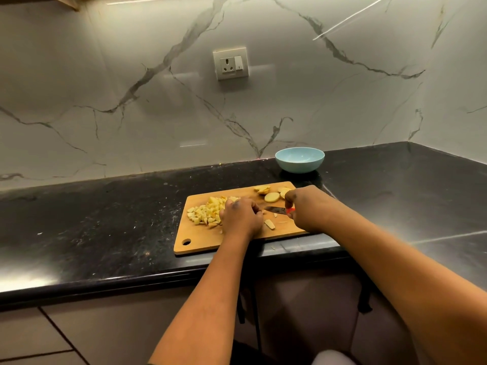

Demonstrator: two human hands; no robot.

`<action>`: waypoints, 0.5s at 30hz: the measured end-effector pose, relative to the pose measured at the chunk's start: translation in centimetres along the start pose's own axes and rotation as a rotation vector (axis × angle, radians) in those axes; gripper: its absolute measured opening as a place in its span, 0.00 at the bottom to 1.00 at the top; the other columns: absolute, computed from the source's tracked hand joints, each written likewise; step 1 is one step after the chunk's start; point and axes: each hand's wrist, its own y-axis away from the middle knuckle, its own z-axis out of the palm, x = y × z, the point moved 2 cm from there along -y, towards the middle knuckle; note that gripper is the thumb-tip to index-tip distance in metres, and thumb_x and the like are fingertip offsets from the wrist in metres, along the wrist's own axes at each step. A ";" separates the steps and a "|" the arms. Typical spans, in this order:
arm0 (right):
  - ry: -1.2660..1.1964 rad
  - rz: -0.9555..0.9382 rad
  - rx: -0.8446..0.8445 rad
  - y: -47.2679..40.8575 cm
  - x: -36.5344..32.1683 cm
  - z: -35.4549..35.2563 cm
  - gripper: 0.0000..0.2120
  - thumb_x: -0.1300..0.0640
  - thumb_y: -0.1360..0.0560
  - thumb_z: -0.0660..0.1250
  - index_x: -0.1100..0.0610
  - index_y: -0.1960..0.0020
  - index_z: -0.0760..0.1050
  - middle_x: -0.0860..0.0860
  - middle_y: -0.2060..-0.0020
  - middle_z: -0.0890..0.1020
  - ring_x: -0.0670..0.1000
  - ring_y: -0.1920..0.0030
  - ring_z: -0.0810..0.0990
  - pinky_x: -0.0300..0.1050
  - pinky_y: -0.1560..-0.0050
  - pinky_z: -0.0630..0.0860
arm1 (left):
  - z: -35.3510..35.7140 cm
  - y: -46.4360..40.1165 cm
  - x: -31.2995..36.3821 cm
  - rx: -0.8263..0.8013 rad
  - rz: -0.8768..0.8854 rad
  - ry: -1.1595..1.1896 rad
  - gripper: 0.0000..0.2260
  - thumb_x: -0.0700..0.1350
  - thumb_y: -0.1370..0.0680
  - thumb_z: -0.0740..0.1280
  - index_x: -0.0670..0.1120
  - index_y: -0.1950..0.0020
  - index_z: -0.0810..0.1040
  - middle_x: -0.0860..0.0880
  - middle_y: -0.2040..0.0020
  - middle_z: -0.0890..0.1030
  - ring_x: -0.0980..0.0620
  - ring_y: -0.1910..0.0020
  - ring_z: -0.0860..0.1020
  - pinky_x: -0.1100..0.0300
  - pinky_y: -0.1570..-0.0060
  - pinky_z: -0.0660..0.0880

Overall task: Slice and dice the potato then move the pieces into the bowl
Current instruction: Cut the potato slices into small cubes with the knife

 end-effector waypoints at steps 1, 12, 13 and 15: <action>0.006 -0.001 -0.017 0.0 -0.2 0.1 0.16 0.61 0.23 0.67 0.54 0.36 0.75 0.53 0.47 0.79 0.51 0.49 0.78 0.44 0.44 0.77 | 0.1 0.2 -0.1 0.005 0.005 0.006 0.07 0.51 0.21 0.66 0.52 0.48 0.82 0.50 0.45 0.81 0.47 0.38 0.70 0.48 0.39 0.67; 0.171 -0.031 -0.139 0.4 -2.0 0.4 0.21 0.66 0.26 0.68 0.56 0.34 0.72 0.55 0.43 0.76 0.55 0.44 0.76 0.50 0.40 0.76 | 0.9 0.7 -0.1 0.111 0.045 -0.049 0.09 0.51 0.21 0.64 0.49 0.47 0.81 0.50 0.46 0.80 0.47 0.40 0.70 0.48 0.42 0.67; 0.173 -0.030 -0.126 0.5 -1.7 0.0 0.21 0.66 0.26 0.68 0.56 0.35 0.72 0.55 0.43 0.76 0.54 0.44 0.77 0.50 0.40 0.76 | 0.9 0.7 -0.2 0.120 0.046 -0.054 0.10 0.51 0.21 0.63 0.49 0.47 0.81 0.50 0.46 0.80 0.47 0.40 0.70 0.49 0.42 0.66; 0.180 -0.031 -0.101 0.8 -0.7 -1.0 0.18 0.63 0.25 0.68 0.55 0.36 0.74 0.54 0.45 0.78 0.53 0.46 0.77 0.48 0.41 0.77 | 0.9 0.9 -0.2 0.134 0.042 -0.068 0.10 0.51 0.21 0.63 0.49 0.46 0.81 0.49 0.45 0.79 0.47 0.39 0.69 0.48 0.41 0.66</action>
